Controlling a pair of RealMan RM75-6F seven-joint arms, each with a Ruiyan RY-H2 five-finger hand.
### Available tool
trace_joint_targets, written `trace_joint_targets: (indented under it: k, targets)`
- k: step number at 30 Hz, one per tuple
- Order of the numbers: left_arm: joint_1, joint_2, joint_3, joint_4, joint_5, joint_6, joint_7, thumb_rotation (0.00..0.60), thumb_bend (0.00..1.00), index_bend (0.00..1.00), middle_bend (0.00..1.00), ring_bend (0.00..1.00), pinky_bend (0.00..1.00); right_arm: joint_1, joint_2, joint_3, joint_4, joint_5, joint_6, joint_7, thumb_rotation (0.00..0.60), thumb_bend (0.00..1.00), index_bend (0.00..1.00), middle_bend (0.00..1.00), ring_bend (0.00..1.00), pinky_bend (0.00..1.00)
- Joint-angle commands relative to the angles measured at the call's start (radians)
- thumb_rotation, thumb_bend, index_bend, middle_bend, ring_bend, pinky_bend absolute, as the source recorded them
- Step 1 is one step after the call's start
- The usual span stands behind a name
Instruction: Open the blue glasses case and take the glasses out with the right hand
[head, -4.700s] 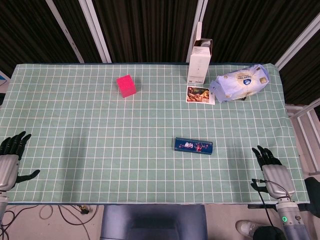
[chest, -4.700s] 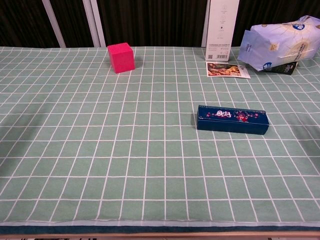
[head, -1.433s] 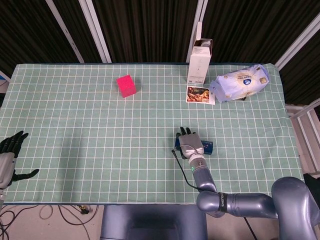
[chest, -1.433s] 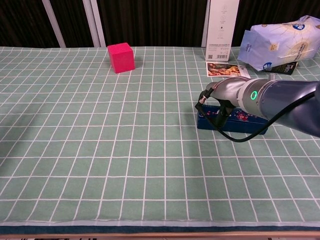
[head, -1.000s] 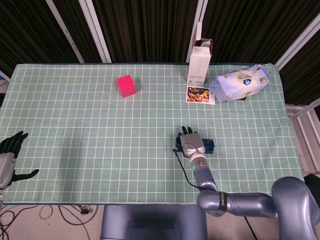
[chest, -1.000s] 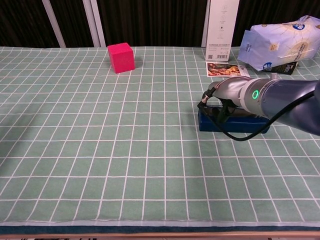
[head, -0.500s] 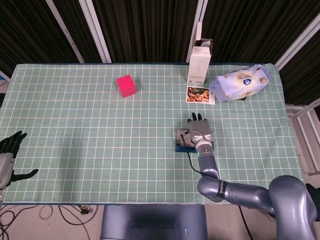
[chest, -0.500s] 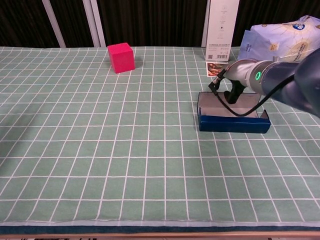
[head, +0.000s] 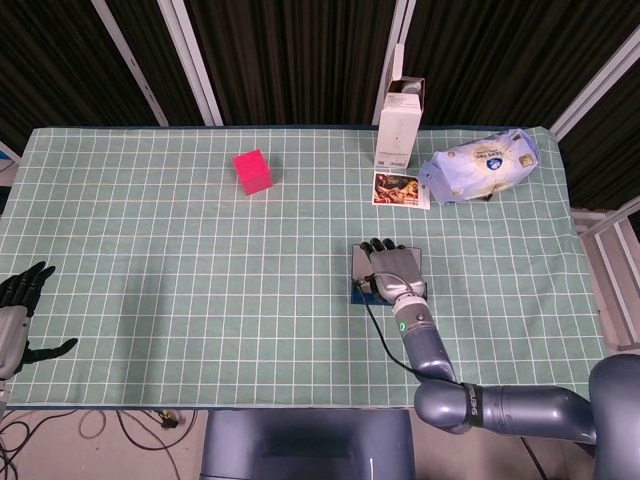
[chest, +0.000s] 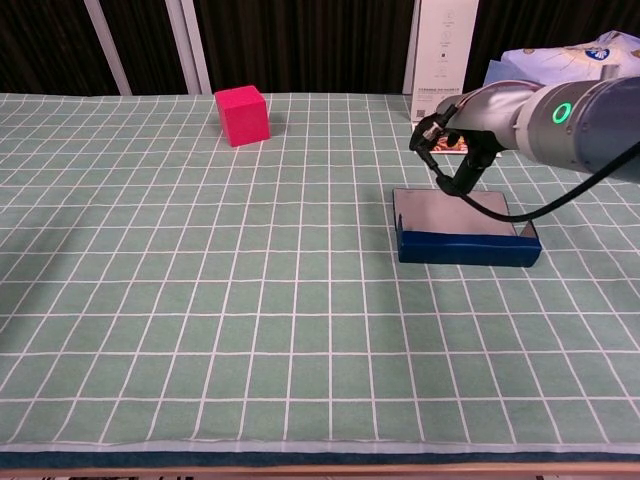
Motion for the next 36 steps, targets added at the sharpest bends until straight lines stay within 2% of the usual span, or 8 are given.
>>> trace_joint_targets:
  k: [1, 3, 5, 7, 12, 16, 27, 36]
  targets:
    - [0.001, 0.000, 0.000, 0.001, 0.003, 0.003, 0.000, 0.600, 0.00, 0.00, 0.00, 0.00, 0.00, -0.028, 0.043, -0.024, -0.069, -0.044, 0.029, 0.022, 0.600, 0.57, 0.16, 0.41, 0.44, 0.42]
    - [0.002, -0.001, 0.001, 0.002, 0.006, 0.006, -0.001, 0.600, 0.00, 0.00, 0.00, 0.00, 0.00, -0.037, 0.048, -0.040, -0.085, -0.071, 0.040, 0.027, 0.600, 0.57, 0.16, 0.63, 0.70, 0.67]
    - [0.003, -0.002, 0.001, 0.003, 0.008, 0.009, -0.004, 0.600, 0.00, 0.00, 0.00, 0.00, 0.00, -0.045, 0.050, -0.055, -0.092, -0.084, 0.044, 0.033, 0.600, 0.57, 0.17, 0.81, 0.89, 0.84]
    - [0.003, -0.002, 0.000, 0.005, 0.008, 0.009, -0.006, 0.600, 0.00, 0.00, 0.00, 0.00, 0.00, -0.049, 0.051, -0.064, -0.098, -0.047, 0.032, 0.034, 0.600, 0.57, 0.17, 0.90, 0.98, 0.91]
    - [0.003, -0.001, -0.001, 0.005, 0.006, 0.009, -0.008, 0.600, 0.00, 0.00, 0.00, 0.00, 0.00, -0.028, 0.054, -0.068, -0.095, 0.121, -0.003, 0.001, 0.600, 0.57, 0.18, 0.95, 1.00, 0.93]
    - [0.002, 0.000, -0.001, 0.005, 0.004, 0.005, -0.013, 0.600, 0.00, 0.00, 0.00, 0.00, 0.00, -0.017, 0.038, -0.082, -0.070, 0.168, -0.012, -0.011, 0.600, 0.57, 0.18, 0.95, 1.00, 0.93]
    - [0.000, 0.000, 0.000, 0.005, 0.000, -0.004, -0.012, 0.600, 0.00, 0.00, 0.00, 0.00, 0.00, -0.013, -0.004, -0.103, -0.058, 0.152, -0.035, 0.016, 0.600, 0.57, 0.19, 0.95, 1.00, 0.93]
    - [0.000, 0.000, 0.000, 0.003, 0.000, -0.005, -0.015, 0.600, 0.00, 0.00, 0.00, 0.00, 0.00, -0.004, 0.013, -0.121, -0.163, 0.133, -0.029, 0.016, 0.600, 0.57, 0.31, 0.95, 1.00, 0.93]
